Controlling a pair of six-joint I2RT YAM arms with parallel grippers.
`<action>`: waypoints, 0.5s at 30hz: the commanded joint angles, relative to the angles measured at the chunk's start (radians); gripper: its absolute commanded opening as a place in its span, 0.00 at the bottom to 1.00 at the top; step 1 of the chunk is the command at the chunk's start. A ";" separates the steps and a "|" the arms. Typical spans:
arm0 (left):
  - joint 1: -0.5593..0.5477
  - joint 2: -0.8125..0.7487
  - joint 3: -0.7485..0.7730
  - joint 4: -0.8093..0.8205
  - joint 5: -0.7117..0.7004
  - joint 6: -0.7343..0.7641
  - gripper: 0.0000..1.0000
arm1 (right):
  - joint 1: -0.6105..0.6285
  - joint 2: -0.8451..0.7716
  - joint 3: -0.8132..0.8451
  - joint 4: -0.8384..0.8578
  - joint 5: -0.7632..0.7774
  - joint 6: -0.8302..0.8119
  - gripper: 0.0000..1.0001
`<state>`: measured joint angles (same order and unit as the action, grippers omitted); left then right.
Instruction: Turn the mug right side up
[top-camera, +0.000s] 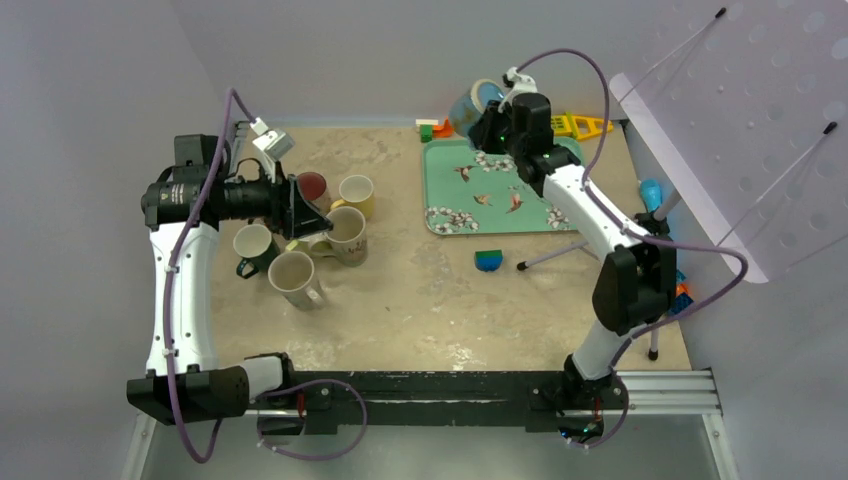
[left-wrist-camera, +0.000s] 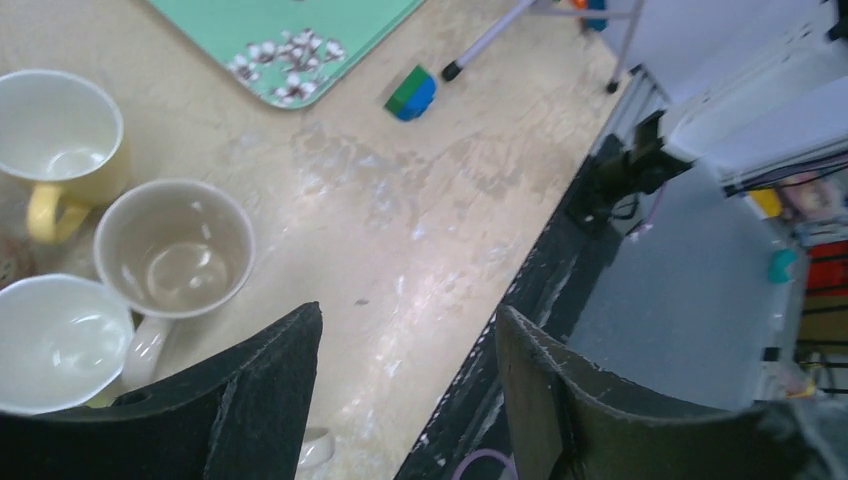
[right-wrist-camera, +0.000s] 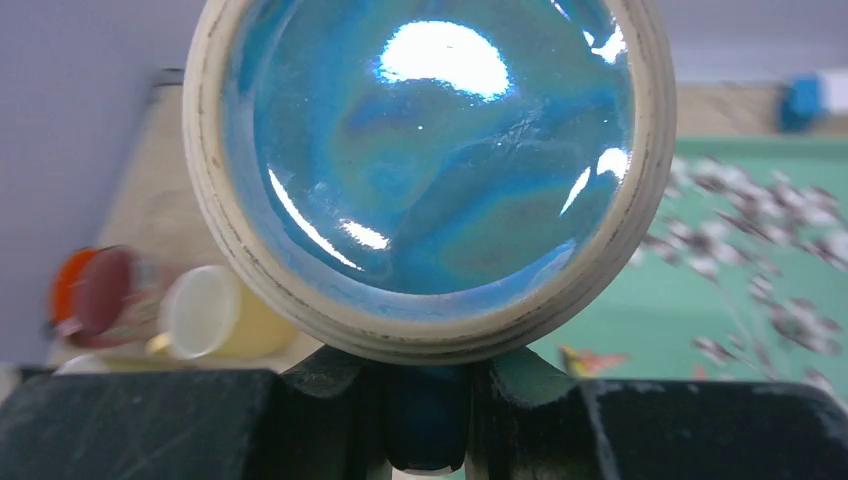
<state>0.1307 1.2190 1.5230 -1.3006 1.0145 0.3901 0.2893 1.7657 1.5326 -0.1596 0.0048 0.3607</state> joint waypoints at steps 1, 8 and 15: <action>0.003 -0.022 0.038 0.254 0.240 -0.278 0.69 | 0.113 -0.202 -0.030 0.355 -0.206 0.041 0.00; 0.004 -0.123 -0.041 0.769 0.392 -0.763 0.75 | 0.320 -0.408 -0.158 0.732 -0.400 0.140 0.00; 0.003 -0.143 0.035 0.935 0.378 -0.954 0.76 | 0.445 -0.449 -0.202 0.875 -0.478 0.186 0.00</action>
<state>0.1307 1.0893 1.5120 -0.5777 1.3540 -0.3580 0.7116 1.3552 1.3212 0.4541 -0.4263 0.5034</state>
